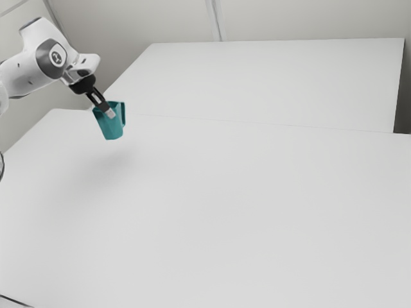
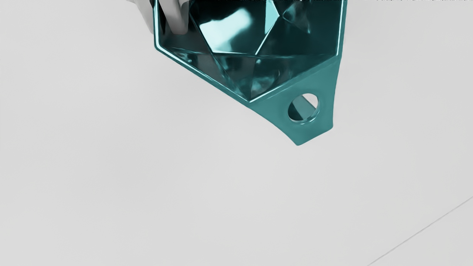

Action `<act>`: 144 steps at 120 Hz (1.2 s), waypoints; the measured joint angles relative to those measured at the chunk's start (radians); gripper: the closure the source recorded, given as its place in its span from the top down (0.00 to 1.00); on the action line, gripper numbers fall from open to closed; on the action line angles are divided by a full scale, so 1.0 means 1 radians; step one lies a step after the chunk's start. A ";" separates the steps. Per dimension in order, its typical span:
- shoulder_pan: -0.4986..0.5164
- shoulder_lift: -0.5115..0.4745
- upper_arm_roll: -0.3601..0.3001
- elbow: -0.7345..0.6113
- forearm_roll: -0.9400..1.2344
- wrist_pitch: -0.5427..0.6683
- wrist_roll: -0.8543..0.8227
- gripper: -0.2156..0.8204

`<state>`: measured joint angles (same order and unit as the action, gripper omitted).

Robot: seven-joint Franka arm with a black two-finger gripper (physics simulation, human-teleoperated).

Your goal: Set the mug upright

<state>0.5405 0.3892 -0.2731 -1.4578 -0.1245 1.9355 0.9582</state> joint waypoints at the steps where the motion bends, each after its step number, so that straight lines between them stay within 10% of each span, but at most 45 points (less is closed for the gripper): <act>1: -0.008 -0.004 0.006 -0.006 0.000 0.003 -0.003 0.03; 32: -0.285 -0.087 0.167 -0.161 -0.003 0.115 -0.111 0.03; 87: -0.465 -0.244 0.174 -0.523 0.135 0.419 -0.324 0.03; 144: -0.505 -0.205 0.169 -0.559 0.046 0.577 -0.494 0.03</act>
<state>0.0356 0.1841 -0.1041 -2.0164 -0.0786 2.5129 0.4646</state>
